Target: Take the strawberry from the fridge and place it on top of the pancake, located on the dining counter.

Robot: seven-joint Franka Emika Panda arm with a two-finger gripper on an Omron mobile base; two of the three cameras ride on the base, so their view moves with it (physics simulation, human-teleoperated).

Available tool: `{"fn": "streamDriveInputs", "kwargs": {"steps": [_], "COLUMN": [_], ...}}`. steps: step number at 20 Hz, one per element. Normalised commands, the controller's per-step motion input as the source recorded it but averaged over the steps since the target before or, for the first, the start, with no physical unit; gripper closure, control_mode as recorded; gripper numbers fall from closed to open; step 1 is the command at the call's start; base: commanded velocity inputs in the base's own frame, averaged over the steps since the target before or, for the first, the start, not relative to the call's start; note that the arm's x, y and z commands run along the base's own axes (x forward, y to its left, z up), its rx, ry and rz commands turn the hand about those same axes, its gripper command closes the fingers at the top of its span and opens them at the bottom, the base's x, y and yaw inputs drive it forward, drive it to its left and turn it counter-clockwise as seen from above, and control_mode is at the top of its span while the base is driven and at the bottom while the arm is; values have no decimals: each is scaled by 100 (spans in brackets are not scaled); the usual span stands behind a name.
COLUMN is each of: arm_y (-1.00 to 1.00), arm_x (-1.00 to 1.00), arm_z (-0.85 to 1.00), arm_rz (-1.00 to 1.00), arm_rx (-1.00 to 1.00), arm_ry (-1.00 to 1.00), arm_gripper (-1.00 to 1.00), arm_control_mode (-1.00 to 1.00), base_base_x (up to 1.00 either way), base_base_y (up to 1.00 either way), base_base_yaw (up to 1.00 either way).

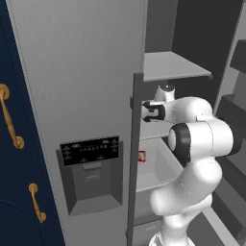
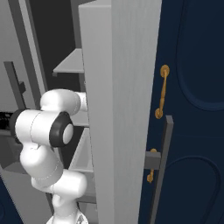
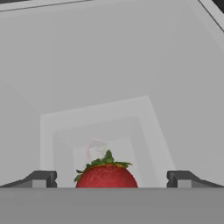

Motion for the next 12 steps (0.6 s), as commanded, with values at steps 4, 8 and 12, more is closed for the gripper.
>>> {"fn": "streamDriveInputs", "kwargs": {"steps": [4, 8, 12], "arm_y": [0, 0, 1], "arm_x": [2, 0, 0], "arm_z": [-22, -30, -26], "arm_rz": [0, 0, 0], "arm_rx": [0, 0, 0], "arm_ry": [8, 12, 8], "arm_gripper": [-100, 100, 100], "arm_control_mode": [-100, -100, -100], "base_base_x": [0, 0, 0], "base_base_y": [0, 0, 0], "base_base_yaw": [0, 0, 0]}}
